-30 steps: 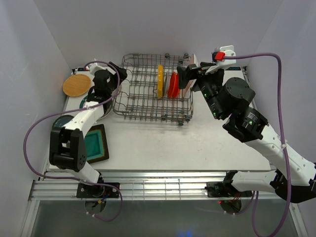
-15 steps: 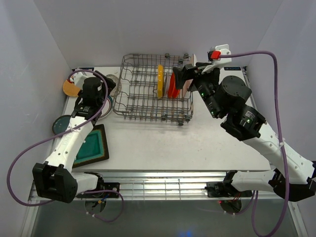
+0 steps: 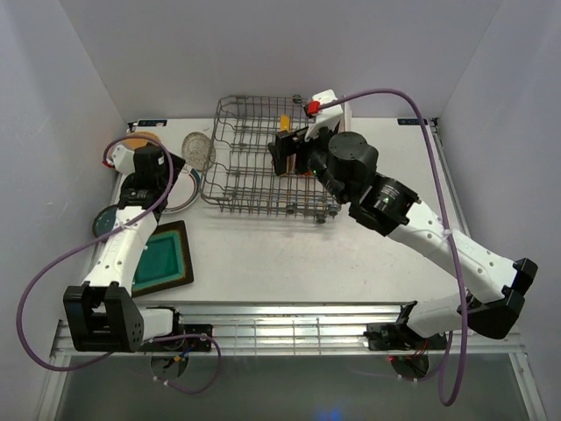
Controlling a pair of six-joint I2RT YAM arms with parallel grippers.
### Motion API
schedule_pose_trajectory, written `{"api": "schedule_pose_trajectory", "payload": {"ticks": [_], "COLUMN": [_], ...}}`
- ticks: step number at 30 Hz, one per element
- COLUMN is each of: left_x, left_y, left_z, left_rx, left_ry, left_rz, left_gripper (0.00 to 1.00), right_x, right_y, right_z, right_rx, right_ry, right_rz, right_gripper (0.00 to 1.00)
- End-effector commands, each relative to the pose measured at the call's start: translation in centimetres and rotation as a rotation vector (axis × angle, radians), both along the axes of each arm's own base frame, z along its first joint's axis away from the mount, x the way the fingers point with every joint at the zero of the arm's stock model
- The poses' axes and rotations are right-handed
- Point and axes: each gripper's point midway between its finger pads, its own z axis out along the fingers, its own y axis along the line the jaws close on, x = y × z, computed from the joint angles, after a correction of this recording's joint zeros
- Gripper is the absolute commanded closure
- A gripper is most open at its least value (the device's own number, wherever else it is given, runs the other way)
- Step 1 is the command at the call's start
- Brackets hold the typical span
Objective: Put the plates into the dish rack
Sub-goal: Pick up the plate at the center of the board.
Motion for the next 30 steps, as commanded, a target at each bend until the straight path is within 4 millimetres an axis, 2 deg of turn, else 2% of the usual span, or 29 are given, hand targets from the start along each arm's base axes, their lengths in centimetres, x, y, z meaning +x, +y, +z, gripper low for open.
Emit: {"api": "schedule_pose_trajectory", "payload": {"ticks": [1,3,4,5,6,7,8,9,10,11,12,13,14,16,17,21,24,27,30], "left_x": [0.0,0.1,0.0,-0.1,-0.4,-0.6,-0.8,-1.0,-1.4,-1.7,-1.9,-2.1,-2.2,-2.2,-2.1,-1.7,-1.3,-1.5,-1.7], "left_y": [0.6,0.7,0.8,0.9,1.2,2.5,3.1,3.3,3.6,3.8,4.2,4.4,4.6,4.9,4.9,4.4,4.2,4.2,3.2], "left_z": [-1.3,-2.3,-2.6,-2.8,-2.8,-2.7,-2.5,-2.3,-1.6,-1.6,-1.2,-1.0,-0.9,-1.1,-1.2,-2.0,-2.9,-4.0,-4.9], "left_rx": [-0.071,-0.076,-0.077,-0.081,-0.083,-0.081,-0.070,-0.062,-0.054,-0.048,-0.026,-0.015,-0.007,0.007,0.009,-0.017,-0.030,-0.058,-0.165], "left_ry": [0.026,0.052,0.059,0.064,0.069,0.067,0.059,0.057,0.040,0.039,0.032,0.029,0.030,0.040,0.045,0.064,0.094,0.116,0.104], "left_rz": [0.011,0.013,0.018,0.033,0.047,0.087,0.111,0.124,0.135,0.145,0.158,0.164,0.172,0.185,0.184,0.161,0.149,0.170,0.186], "left_gripper": [0.04,0.04,0.04,0.04,0.04,0.04,0.04,0.04,0.04,0.04,0.04,0.04,0.04,0.04,0.04,0.04,0.04,0.05,0.05], "right_x": [-1.2,-1.7,-2.2,-2.3,-2.3,-2.2,-2.2,-2.3,-2.5,-2.8,-3.0,-3.3,-3.6,-4.0,-4.3,-4.6,-4.8,-4.3,-3.8], "right_y": [1.0,1.6,2.2,2.2,2.1,1.4,1.1,0.8,0.2,-0.1,-0.4,-0.6,-0.8,-1.0,-1.0,-0.7,-0.4,-0.9,-1.5], "right_z": [0.2,-0.8,-2.9,-4.0,-5.2,-5.7,-8.7,-9.5,-9.6,-12.5,-13.3,-13.2,-15.0,-15.5,-17.0,-19.0,-19.5,-19.8,-19.9], "right_rx": [0.075,0.099,0.070,0.055,0.040,0.042,0.000,-0.003,0.012,-0.025,-0.028,-0.006,-0.023,-0.006,-0.022,-0.027,-0.019,-0.032,-0.045], "right_ry": [0.002,0.016,0.041,0.052,0.064,0.060,0.087,0.087,0.071,0.099,0.102,0.086,0.104,0.109,0.123,0.127,0.129,0.113,0.100], "right_rz": [0.075,0.117,0.157,0.163,0.156,0.134,0.119,0.112,0.110,0.108,0.111,0.122,0.124,0.136,0.149,0.172,0.193,0.158,0.116], "right_gripper": [0.10,0.10,0.09,0.08,0.08,0.08,0.08,0.09,0.09,0.09,0.09,0.09,0.09,0.09,0.09,0.09,0.08,0.07,0.07]}}
